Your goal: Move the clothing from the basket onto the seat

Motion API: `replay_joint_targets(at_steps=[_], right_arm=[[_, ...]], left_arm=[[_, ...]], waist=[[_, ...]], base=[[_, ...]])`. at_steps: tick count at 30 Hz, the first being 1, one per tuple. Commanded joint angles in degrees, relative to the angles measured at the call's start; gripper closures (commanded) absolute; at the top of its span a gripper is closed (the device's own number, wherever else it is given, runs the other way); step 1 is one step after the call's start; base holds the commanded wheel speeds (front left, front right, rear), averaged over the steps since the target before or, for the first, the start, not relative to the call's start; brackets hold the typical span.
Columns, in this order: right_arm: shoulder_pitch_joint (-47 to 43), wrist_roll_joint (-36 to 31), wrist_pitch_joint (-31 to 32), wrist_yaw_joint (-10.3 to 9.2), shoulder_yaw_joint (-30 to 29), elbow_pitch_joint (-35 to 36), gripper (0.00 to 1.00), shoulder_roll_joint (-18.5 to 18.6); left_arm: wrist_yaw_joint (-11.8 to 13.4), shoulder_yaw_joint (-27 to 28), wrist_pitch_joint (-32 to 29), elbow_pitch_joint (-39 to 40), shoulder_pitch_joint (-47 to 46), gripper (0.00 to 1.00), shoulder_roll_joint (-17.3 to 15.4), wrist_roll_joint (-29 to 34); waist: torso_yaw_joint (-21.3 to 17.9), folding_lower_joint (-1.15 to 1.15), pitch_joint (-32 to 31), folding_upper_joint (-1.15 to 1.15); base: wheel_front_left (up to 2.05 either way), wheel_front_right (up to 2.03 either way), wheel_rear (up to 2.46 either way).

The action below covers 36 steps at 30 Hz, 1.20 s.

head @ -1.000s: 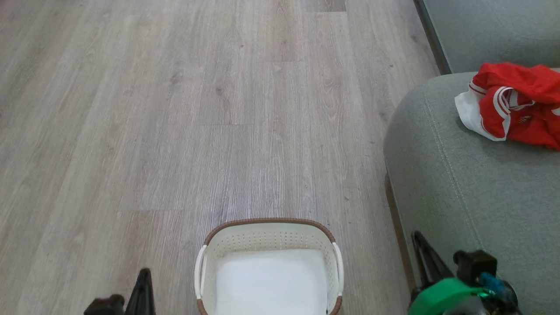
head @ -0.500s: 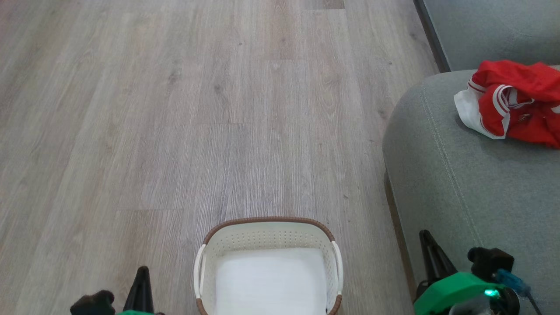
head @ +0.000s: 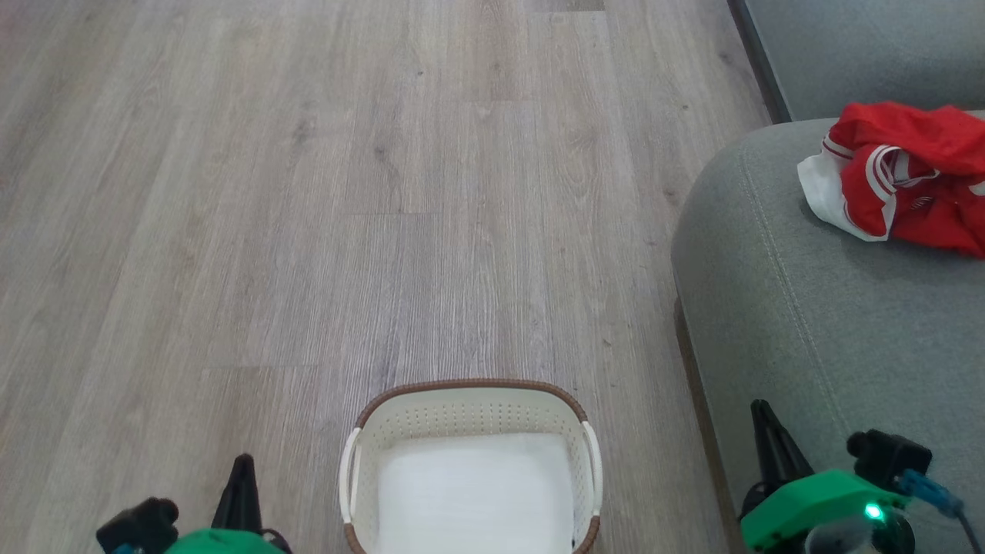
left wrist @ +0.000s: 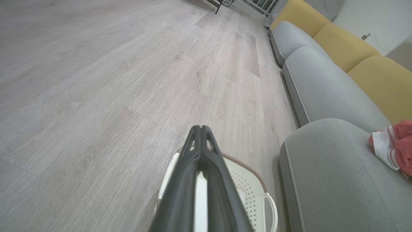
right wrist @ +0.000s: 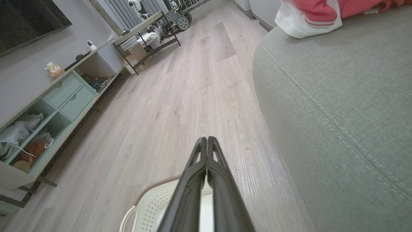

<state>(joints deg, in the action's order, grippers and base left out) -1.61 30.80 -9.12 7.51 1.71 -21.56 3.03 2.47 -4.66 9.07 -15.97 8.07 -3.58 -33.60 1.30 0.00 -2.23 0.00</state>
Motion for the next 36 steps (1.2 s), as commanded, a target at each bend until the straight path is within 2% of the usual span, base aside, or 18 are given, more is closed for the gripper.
replay_joint_targets(at_steps=[1,36], right_arm=[[3.36,1.64,0.28,-0.01,-0.30,2.27,1.00,-0.01],[4.99,23.60,5.93,-0.01,-3.23,4.20,1.00,-0.05]], left_arm=[[-0.44,1.38,-0.37,1.83,-2.66,1.00,-0.16,-1.43],[-3.94,5.00,-5.97,1.86,-6.93,1.00,0.16,-22.43]], waist=[[-0.01,0.00,0.03,0.00],[-0.49,0.00,0.91,0.00]], base=[[0.00,0.00,0.00],[0.00,0.00,0.00]])
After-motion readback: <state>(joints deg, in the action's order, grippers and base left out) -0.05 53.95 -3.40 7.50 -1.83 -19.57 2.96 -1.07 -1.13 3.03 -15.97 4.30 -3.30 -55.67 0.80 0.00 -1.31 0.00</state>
